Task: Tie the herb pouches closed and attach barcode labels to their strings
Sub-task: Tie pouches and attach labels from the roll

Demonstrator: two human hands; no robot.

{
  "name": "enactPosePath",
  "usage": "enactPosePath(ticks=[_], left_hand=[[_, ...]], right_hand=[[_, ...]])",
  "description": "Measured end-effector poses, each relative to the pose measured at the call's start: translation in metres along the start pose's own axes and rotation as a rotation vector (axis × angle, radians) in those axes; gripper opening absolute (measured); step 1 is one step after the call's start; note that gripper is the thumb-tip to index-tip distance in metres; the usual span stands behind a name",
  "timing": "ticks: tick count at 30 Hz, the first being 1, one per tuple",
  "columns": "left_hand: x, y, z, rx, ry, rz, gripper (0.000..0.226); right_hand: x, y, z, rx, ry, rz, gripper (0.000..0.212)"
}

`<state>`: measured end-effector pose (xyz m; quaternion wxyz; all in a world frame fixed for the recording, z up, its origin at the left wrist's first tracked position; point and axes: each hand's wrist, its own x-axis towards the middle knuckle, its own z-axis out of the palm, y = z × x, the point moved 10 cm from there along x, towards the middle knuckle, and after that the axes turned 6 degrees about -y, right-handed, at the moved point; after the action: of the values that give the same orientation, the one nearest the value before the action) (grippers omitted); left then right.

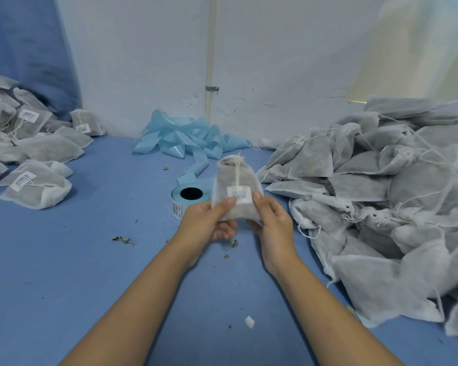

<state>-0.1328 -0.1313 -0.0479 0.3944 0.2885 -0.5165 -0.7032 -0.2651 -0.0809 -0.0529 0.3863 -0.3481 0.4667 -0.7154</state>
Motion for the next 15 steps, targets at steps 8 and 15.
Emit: enactPosePath(ticks=[8,15], left_hand=[[0.002,0.050,-0.031,-0.409,0.080,0.281,0.072],[-0.006,0.045,0.013,0.335,0.052,0.285,0.026]], right_hand=[[0.001,0.003,0.003,-0.045,-0.040,0.044,0.014],[0.002,0.006,0.000,-0.055,-0.011,0.041,0.016]])
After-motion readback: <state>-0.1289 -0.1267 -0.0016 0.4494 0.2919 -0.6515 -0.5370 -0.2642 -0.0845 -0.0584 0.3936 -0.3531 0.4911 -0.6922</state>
